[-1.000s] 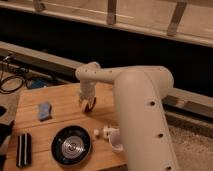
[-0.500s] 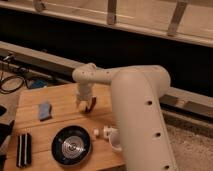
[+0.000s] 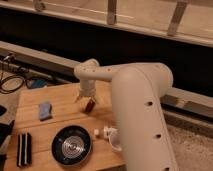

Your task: Place the pepper in the ceramic bowl

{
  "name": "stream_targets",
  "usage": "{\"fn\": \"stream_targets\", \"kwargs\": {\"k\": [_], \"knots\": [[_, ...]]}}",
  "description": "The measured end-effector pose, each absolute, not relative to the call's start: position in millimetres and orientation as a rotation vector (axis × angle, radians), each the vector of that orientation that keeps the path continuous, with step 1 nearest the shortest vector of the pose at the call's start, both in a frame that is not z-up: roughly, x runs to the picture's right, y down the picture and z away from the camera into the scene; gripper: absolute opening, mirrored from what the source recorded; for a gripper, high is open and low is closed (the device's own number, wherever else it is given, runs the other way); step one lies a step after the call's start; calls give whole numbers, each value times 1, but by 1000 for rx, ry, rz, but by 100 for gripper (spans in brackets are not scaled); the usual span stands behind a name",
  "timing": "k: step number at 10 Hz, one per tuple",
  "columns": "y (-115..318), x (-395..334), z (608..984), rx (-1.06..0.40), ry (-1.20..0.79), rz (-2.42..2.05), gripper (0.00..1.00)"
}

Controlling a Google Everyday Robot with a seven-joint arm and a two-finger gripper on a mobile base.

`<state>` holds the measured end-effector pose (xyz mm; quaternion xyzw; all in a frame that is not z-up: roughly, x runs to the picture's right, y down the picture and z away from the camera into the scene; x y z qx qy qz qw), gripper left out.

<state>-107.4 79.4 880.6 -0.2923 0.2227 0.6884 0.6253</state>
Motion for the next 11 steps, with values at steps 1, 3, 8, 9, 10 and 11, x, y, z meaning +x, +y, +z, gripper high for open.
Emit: {"fn": "stream_targets", "kwargs": {"k": [1, 3, 8, 9, 10, 11], "knots": [[79, -103, 884, -676, 517, 1588, 80], [79, -101, 895, -691, 535, 1590, 80], [102, -100, 933, -746, 612, 1580, 60], [103, -99, 939, -764, 615, 1590, 48], [104, -99, 937, -761, 615, 1585, 39], [103, -99, 936, -760, 616, 1583, 30]]}}
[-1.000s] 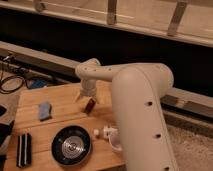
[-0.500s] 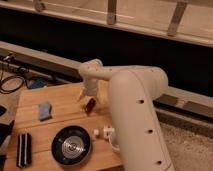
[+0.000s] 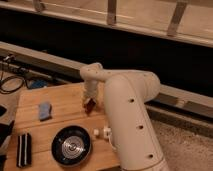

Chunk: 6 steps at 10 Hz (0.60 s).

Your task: Place the pepper in the ceramic bowl

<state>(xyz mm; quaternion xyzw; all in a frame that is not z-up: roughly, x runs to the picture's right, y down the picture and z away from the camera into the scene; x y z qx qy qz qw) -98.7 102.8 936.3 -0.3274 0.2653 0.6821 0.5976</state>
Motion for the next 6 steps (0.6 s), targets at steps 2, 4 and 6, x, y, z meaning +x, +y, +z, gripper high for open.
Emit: {"fn": "stream_targets", "kwargs": {"k": [2, 4, 6], "knots": [[98, -89, 935, -745, 623, 1585, 8], [96, -92, 932, -755, 620, 1587, 0], [97, -94, 931, -758, 619, 1584, 0]]}}
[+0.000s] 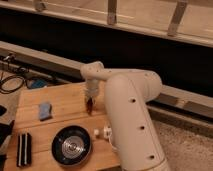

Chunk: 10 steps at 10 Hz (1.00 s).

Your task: Place the pepper in the ceramic bowl

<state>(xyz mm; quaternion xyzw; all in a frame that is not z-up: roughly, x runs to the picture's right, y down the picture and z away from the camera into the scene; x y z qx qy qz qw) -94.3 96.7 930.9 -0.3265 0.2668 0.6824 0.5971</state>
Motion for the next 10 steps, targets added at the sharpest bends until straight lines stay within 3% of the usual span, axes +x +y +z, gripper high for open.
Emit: {"fn": "stream_targets", "kwargs": {"k": [4, 7, 10], "knots": [[74, -117, 891, -775, 426, 1563, 0], [46, -137, 835, -825, 258, 1515, 0], [61, -168, 777, -948, 73, 1207, 0]]}}
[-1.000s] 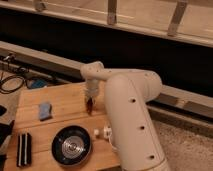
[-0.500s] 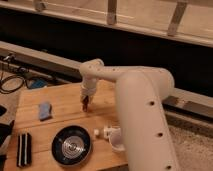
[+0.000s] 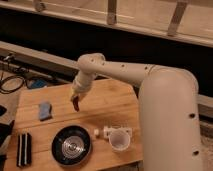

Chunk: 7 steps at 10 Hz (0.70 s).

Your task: Place the pepper in the ceramic bowl

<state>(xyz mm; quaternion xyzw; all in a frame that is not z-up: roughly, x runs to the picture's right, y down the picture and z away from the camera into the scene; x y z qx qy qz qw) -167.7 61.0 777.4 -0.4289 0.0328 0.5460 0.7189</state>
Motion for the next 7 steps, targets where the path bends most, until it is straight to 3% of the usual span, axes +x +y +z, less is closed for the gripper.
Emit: {"fn": "stream_targets", "kwargs": {"k": [3, 7], "knots": [[79, -175, 766, -918, -24, 1017, 0], [105, -184, 741, -927, 7, 1090, 0]]}}
